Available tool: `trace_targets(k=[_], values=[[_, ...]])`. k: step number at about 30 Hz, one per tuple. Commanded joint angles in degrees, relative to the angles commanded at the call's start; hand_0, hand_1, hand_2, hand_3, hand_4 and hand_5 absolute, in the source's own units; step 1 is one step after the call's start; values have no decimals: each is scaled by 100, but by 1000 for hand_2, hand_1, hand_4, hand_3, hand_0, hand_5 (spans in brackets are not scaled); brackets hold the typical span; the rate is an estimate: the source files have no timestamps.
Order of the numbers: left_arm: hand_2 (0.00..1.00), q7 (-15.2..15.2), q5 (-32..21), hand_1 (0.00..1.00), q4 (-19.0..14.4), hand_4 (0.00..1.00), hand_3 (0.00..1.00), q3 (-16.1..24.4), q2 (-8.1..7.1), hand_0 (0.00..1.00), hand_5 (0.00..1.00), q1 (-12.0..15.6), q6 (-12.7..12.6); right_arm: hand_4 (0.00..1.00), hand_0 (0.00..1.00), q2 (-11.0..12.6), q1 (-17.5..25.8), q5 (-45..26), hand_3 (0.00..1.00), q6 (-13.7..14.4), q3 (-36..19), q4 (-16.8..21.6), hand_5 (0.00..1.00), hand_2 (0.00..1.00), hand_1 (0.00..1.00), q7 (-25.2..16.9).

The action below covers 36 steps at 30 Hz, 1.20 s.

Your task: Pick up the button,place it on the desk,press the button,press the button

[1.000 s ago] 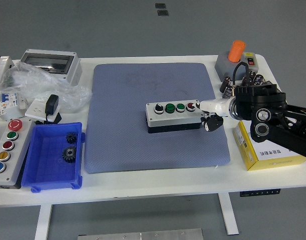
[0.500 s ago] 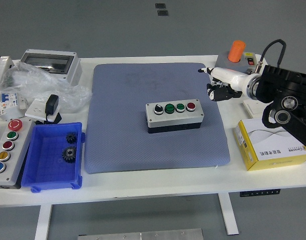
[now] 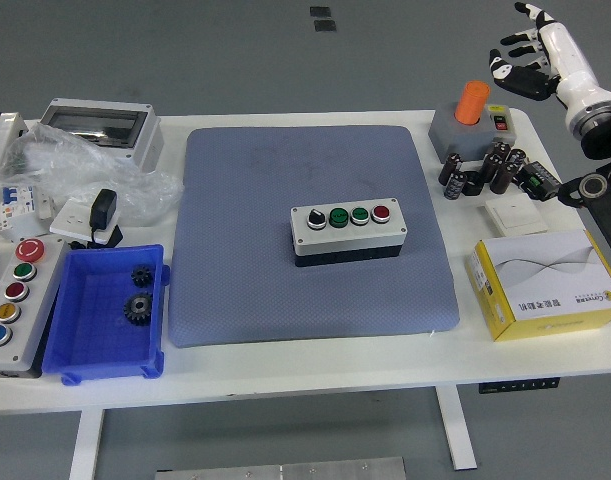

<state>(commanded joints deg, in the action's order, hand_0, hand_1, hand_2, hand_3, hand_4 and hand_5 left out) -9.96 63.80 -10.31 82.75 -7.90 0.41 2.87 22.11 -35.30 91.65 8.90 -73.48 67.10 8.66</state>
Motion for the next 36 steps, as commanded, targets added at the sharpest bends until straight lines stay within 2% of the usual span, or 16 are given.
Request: trace_targets(k=[4, 5, 10, 11, 16, 17, 22, 23, 28, 29, 34, 35, 36], values=[[520, 0, -17, 545, 0, 672, 617, -11, 7, 552, 422, 9, -1, 963, 923, -158, 63, -677, 998, 446, 24, -402, 410, 998, 998, -592], [519, 1, -27, 545, 0, 672, 617, -18, 12, 553, 422, 11, -1, 998, 963, -214, 91, -950, 998, 529, 43, -518, 486, 998, 998, -807], [519, 8, -63, 545, 0, 672, 617, -44, 43, 553, 422, 19, -2, 998, 963, -417, 264, -2119, 998, 525, 56, -806, 486, 998, 998, -1805], [519, 10, -75, 545, 0, 673, 617, -52, 47, 553, 422, 22, -2, 998, 962, -442, 296, -2290, 998, 507, 48, -820, 681, 998, 998, -1958], [519, 11, -121, 545, 0, 673, 617, -86, 64, 553, 422, 39, -4, 998, 962, -581, 497, -3391, 998, 460, -41, -776, 681, 998, 998, -2836], [519, 11, -130, 545, 0, 671, 617, -91, 66, 554, 421, 41, -5, 998, 942, -601, 534, -3615, 998, 450, -58, -749, 998, 998, 943, -2991], [519, 16, -140, 545, 0, 671, 617, -95, 66, 554, 421, 44, -12, 998, 942, -638, 634, -4606, 998, 458, -113, -643, 998, 998, 943, -3580], [520, 21, -138, 548, 0, 672, 617, -92, 65, 554, 421, 41, -13, 998, 801, -635, 639, -4783, 904, 496, -117, -637, 998, 749, 706, -3660], [520, 35, -123, 548, 0, 672, 617, -79, 69, 554, 421, 32, -16, 998, 801, -618, 643, -5497, 904, 680, -144, -650, 998, 749, 706, -3903], [520, 35, -122, 546, 0, 673, 617, -78, 71, 554, 421, 33, -16, 998, 653, -615, 643, -5624, 850, 711, -148, -652, 998, 282, 333, -3927], [520, 29, -127, 546, 0, 673, 617, -78, 71, 554, 421, 39, -18, 998, 653, -605, 641, -5942, 850, 774, -156, -649, 998, 282, 333, -3986], [522, 30, -129, 546, 0, 674, 618, -79, 69, 557, 421, 39, -19, 998, 432, -605, 639, -5957, 743, 773, -157, -648, 998, 171, 198, -3990], [522, 30, -131, 546, 0, 674, 618, -80, 67, 557, 421, 39, -19, 998, 432, -605, 636, -5964, 743, 766, -158, -647, 998, 171, 198, -3989]])
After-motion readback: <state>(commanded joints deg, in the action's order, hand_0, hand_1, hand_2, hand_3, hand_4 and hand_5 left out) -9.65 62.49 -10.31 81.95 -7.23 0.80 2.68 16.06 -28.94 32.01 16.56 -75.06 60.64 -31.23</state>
